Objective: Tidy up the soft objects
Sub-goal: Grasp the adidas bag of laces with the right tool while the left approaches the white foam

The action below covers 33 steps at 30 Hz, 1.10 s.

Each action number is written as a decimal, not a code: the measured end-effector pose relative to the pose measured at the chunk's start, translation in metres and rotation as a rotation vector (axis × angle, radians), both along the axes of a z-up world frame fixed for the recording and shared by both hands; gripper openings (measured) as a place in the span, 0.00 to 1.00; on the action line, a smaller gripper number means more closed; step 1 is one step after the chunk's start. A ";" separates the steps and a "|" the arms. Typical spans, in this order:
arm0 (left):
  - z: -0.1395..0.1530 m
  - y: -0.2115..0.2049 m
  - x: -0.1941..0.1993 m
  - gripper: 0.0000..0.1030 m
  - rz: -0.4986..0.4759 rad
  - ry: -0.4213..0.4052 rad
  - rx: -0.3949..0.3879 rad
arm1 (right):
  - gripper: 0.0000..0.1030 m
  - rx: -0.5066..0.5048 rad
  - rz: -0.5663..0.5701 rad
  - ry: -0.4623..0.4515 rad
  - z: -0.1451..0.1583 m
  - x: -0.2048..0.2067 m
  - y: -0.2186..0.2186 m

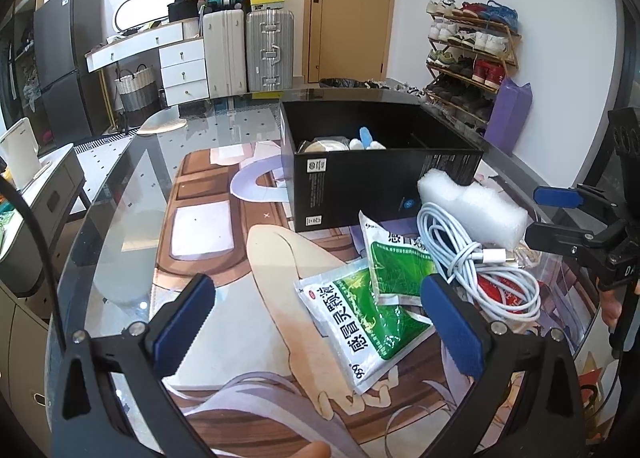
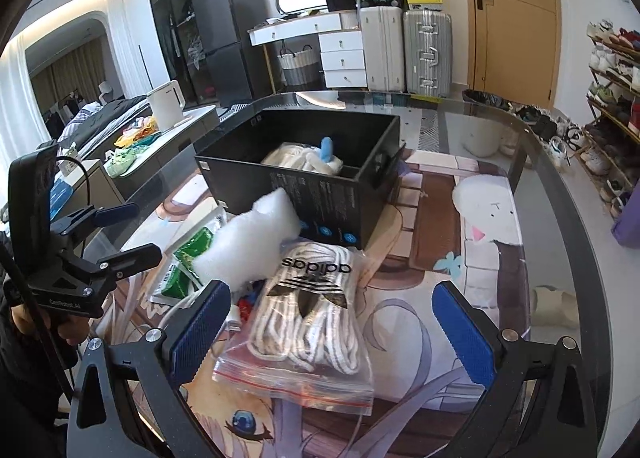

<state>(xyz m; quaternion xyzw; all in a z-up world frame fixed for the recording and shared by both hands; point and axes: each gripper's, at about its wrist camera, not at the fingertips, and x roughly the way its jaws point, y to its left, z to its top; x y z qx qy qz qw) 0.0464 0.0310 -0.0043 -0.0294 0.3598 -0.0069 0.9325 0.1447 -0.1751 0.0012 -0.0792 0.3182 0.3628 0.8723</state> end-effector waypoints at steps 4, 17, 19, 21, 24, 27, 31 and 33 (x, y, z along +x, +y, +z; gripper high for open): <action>-0.002 -0.001 0.000 1.00 -0.008 0.010 0.008 | 0.99 -0.013 0.003 0.012 -0.004 0.004 0.000; -0.008 -0.002 0.002 1.00 -0.014 0.032 0.008 | 0.99 -0.049 -0.008 0.065 -0.022 0.013 0.010; -0.009 -0.002 0.003 1.00 -0.013 0.036 0.010 | 0.99 -0.054 -0.014 0.065 -0.025 0.014 0.012; -0.009 -0.003 0.003 1.00 -0.016 0.038 0.009 | 0.99 -0.046 -0.026 0.074 -0.026 0.016 0.011; -0.009 -0.003 0.003 1.00 -0.018 0.040 0.011 | 0.99 -0.037 -0.041 0.085 -0.029 0.019 0.009; -0.010 -0.003 0.003 1.00 -0.019 0.041 0.012 | 0.99 -0.014 -0.066 0.089 -0.029 0.022 0.006; -0.010 -0.003 0.003 1.00 -0.018 0.041 0.012 | 0.99 -0.002 -0.066 0.120 -0.032 0.027 0.006; -0.010 -0.003 0.003 1.00 -0.018 0.042 0.012 | 0.99 -0.002 -0.063 0.122 -0.033 0.028 0.007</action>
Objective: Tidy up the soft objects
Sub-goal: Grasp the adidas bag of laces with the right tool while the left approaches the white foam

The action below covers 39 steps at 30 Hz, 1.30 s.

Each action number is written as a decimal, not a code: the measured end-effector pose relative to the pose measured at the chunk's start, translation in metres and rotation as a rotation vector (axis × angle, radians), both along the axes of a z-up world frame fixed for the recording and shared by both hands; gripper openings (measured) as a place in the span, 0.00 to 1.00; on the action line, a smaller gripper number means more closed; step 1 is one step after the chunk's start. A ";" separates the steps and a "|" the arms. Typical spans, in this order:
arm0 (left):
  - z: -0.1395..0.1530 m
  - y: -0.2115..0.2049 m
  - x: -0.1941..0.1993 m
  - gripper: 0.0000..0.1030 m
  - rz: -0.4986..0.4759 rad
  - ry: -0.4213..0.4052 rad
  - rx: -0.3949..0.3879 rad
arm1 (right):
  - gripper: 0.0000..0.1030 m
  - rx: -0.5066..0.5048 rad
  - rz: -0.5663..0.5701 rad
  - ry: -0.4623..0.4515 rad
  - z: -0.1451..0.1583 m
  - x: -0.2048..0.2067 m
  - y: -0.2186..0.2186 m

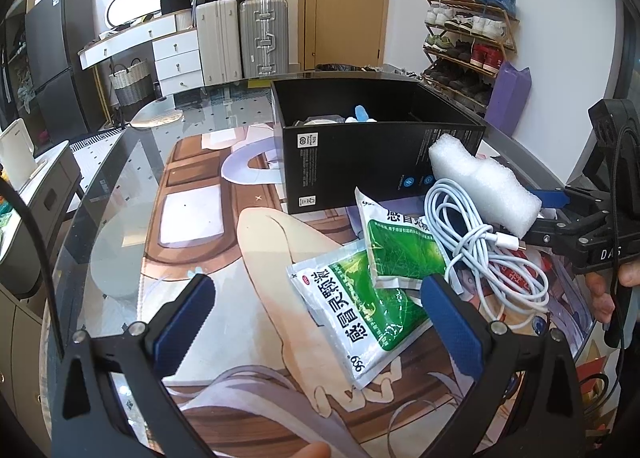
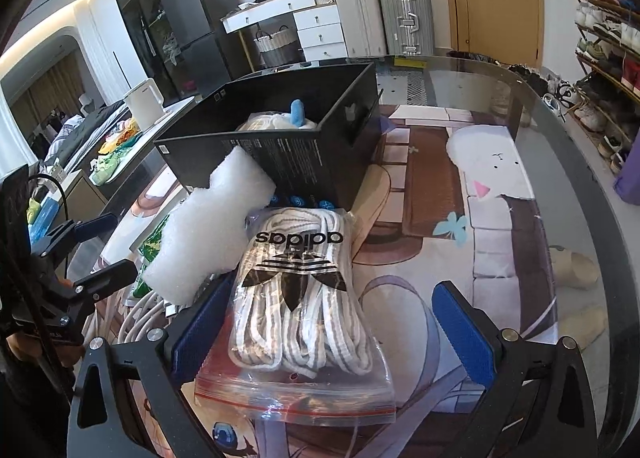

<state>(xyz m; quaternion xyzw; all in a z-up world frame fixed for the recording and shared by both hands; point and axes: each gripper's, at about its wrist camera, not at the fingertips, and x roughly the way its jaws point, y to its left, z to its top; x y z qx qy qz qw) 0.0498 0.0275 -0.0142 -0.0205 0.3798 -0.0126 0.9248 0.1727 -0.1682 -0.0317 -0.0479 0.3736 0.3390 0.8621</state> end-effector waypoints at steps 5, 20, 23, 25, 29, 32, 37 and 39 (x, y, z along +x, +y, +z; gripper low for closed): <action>-0.002 -0.002 0.001 1.00 -0.006 0.005 0.011 | 0.95 0.015 0.013 0.012 -0.002 0.000 0.001; 0.000 -0.005 -0.001 1.00 -0.008 0.006 0.020 | 0.43 0.046 0.069 -0.052 0.008 -0.013 0.002; 0.001 -0.005 -0.002 1.00 -0.005 0.007 0.021 | 0.41 0.062 0.072 -0.073 0.013 -0.016 0.000; 0.001 -0.005 -0.001 1.00 -0.007 0.006 0.020 | 0.41 0.065 0.079 -0.086 0.016 -0.018 -0.001; 0.002 -0.004 -0.001 1.00 -0.008 0.002 0.021 | 0.41 0.063 0.059 -0.112 0.020 -0.020 -0.004; 0.002 -0.003 -0.001 1.00 -0.007 0.003 0.020 | 0.41 0.061 0.057 -0.117 0.021 -0.020 -0.005; 0.003 -0.002 -0.001 1.00 -0.007 0.003 0.009 | 0.41 0.072 0.056 -0.128 0.024 -0.021 -0.006; 0.004 -0.002 -0.001 1.00 -0.014 0.002 -0.002 | 0.41 0.080 0.045 -0.140 0.026 -0.022 -0.008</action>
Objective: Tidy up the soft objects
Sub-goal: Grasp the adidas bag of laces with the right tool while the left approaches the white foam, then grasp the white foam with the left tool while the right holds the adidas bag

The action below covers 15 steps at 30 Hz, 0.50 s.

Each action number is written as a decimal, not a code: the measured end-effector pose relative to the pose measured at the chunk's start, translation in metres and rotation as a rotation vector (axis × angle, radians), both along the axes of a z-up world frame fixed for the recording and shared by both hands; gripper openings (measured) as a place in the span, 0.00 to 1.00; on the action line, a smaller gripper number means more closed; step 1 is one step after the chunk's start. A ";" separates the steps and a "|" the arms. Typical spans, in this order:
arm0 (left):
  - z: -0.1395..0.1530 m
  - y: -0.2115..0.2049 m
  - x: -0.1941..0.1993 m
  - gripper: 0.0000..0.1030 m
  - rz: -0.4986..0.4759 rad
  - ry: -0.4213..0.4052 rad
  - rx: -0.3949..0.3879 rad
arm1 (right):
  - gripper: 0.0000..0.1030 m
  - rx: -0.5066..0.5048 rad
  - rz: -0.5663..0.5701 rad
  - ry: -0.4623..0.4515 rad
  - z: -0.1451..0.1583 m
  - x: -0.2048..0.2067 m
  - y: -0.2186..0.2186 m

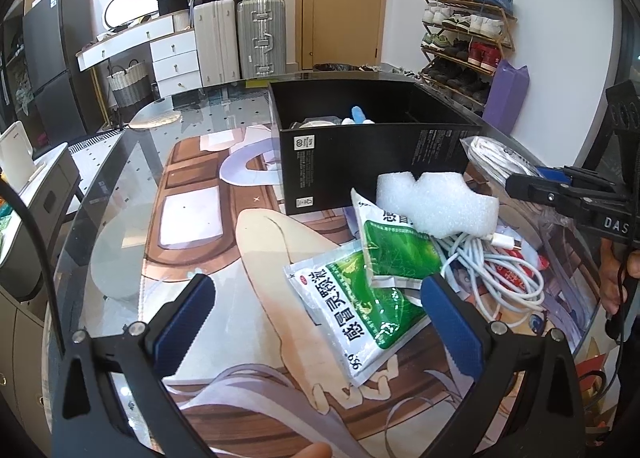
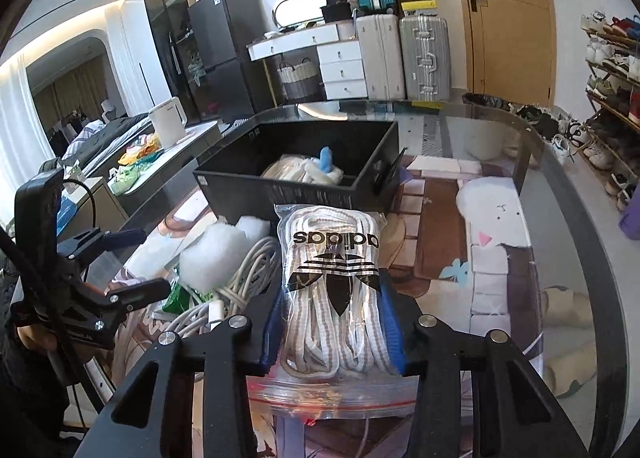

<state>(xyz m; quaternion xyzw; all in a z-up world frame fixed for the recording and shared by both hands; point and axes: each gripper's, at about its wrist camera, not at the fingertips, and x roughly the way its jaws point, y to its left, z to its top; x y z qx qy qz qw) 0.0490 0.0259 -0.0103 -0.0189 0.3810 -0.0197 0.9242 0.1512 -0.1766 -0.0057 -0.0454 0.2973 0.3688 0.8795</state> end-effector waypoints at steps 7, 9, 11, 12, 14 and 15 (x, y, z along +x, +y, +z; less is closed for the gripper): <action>0.001 0.001 0.000 1.00 -0.002 -0.002 -0.023 | 0.41 0.021 -0.013 -0.021 0.006 -0.002 -0.004; 0.001 0.001 0.000 1.00 -0.003 0.000 -0.027 | 0.41 0.023 -0.014 -0.023 0.007 -0.002 -0.004; 0.000 0.000 0.001 1.00 -0.001 0.000 -0.019 | 0.41 0.027 -0.014 -0.022 0.007 -0.001 -0.004; 0.000 0.001 0.001 1.00 0.001 0.002 -0.019 | 0.41 0.027 -0.012 -0.022 0.007 -0.001 -0.004; 0.001 0.001 0.001 1.00 0.001 0.002 -0.025 | 0.41 0.028 -0.012 -0.024 0.007 -0.001 -0.003; 0.001 0.001 0.002 1.00 0.002 0.002 -0.030 | 0.41 0.029 -0.011 -0.023 0.007 -0.001 -0.003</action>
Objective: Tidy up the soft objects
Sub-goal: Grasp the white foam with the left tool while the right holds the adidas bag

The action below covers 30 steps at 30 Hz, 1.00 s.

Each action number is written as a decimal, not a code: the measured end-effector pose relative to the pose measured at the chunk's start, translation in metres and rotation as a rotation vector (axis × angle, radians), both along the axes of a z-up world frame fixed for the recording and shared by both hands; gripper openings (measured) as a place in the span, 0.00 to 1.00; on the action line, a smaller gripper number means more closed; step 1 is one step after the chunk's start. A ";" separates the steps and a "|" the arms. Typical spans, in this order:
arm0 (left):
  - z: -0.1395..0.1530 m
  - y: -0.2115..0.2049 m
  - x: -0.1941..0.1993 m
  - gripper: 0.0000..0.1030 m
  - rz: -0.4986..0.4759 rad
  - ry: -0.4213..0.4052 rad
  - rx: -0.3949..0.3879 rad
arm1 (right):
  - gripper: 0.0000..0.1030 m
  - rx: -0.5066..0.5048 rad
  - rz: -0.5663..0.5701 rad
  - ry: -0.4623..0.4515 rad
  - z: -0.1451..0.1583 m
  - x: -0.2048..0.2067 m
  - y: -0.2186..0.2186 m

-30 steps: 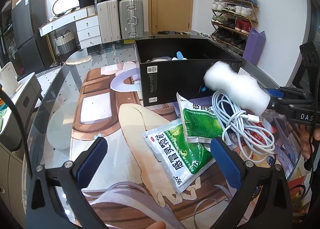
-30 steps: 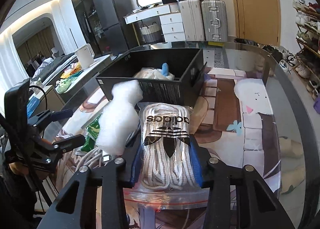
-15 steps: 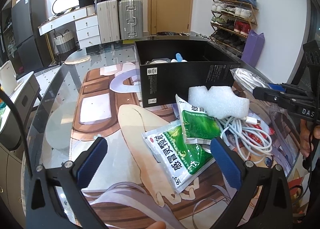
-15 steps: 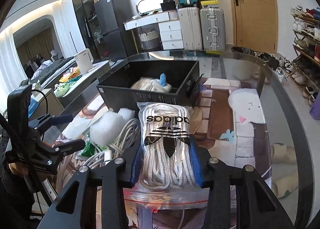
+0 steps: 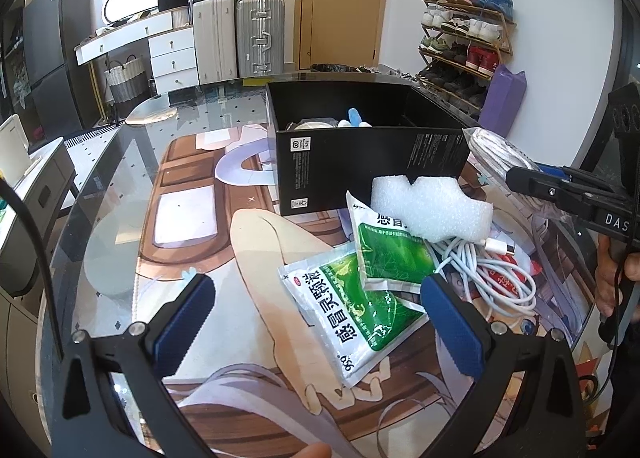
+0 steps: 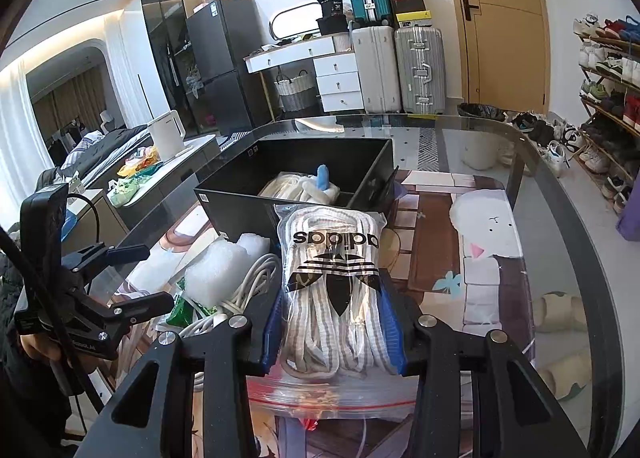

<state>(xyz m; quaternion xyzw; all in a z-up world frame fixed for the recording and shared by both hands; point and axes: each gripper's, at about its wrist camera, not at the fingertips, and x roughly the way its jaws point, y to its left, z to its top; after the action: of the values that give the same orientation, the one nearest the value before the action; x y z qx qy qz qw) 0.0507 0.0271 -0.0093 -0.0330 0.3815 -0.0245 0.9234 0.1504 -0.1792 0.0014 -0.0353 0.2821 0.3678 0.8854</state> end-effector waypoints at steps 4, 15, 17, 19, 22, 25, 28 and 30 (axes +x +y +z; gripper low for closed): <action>0.002 -0.001 0.002 1.00 0.001 0.004 -0.015 | 0.41 0.006 -0.002 0.000 0.000 0.001 -0.002; 0.018 -0.029 0.018 1.00 -0.103 -0.006 -0.072 | 0.41 0.017 0.000 0.011 -0.001 0.002 -0.005; 0.020 -0.033 0.022 1.00 -0.123 -0.007 -0.086 | 0.41 0.020 0.002 0.014 -0.001 0.003 -0.006; 0.023 -0.037 0.027 1.00 -0.149 -0.008 -0.107 | 0.41 0.023 0.003 0.016 -0.002 0.003 -0.007; 0.026 -0.043 0.034 0.98 -0.178 -0.012 -0.112 | 0.41 0.023 0.004 0.020 -0.002 0.003 -0.008; 0.027 -0.049 0.041 0.95 -0.207 -0.006 -0.115 | 0.41 0.025 0.002 0.025 -0.002 0.005 -0.009; 0.027 -0.054 0.046 0.87 -0.242 0.004 -0.118 | 0.41 0.027 0.000 0.026 -0.002 0.006 -0.010; 0.026 -0.058 0.048 0.83 -0.262 0.003 -0.117 | 0.41 0.028 -0.002 0.027 -0.002 0.006 -0.011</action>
<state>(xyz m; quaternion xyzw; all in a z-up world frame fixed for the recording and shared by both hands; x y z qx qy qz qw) 0.0988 -0.0311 0.0172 -0.0369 0.3819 -0.1668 0.9083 0.1563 -0.1903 -0.0004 -0.0177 0.2889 0.3714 0.8822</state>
